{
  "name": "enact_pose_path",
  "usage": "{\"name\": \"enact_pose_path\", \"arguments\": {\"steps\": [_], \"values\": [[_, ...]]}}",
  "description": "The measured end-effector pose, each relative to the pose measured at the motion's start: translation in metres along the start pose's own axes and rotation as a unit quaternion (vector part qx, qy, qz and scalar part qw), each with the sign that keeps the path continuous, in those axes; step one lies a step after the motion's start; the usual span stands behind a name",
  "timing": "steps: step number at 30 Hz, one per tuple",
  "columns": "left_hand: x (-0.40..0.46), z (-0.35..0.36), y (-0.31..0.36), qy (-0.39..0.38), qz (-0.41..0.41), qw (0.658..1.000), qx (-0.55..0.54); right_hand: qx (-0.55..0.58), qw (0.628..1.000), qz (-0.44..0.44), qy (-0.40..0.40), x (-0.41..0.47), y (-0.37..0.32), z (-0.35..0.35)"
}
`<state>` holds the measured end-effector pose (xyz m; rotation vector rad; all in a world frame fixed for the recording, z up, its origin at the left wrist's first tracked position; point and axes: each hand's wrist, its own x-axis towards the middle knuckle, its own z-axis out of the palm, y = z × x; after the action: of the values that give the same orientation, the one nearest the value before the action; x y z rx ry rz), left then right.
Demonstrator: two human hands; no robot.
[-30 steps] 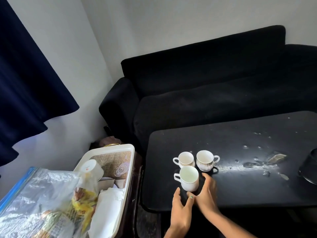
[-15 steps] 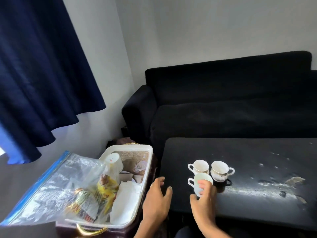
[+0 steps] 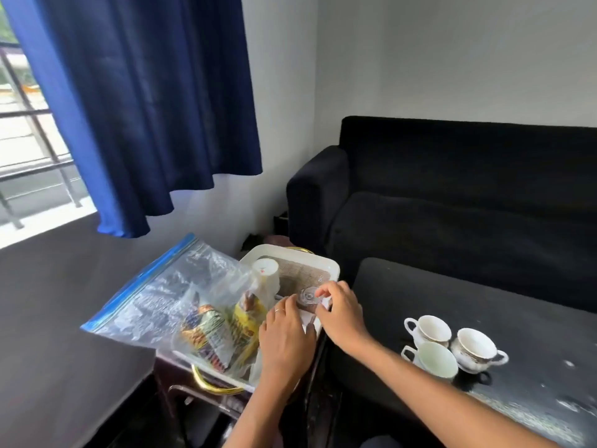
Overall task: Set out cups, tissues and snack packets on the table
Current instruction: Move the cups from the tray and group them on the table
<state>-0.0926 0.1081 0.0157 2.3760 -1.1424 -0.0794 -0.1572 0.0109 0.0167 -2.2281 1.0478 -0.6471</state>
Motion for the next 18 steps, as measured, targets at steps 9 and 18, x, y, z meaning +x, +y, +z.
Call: {"name": "enact_pose_path", "arguments": {"steps": [9,18], "values": [[0.01,-0.008,-0.013,-0.009,-0.013,0.995,0.097,-0.214,0.954,-0.104,-0.181,0.096,-0.048,0.044],[0.013,-0.012,-0.024,-0.047,-0.051,0.991,0.117,-0.289,0.895,-0.159,-0.301,0.141,-0.066,0.082]]}}
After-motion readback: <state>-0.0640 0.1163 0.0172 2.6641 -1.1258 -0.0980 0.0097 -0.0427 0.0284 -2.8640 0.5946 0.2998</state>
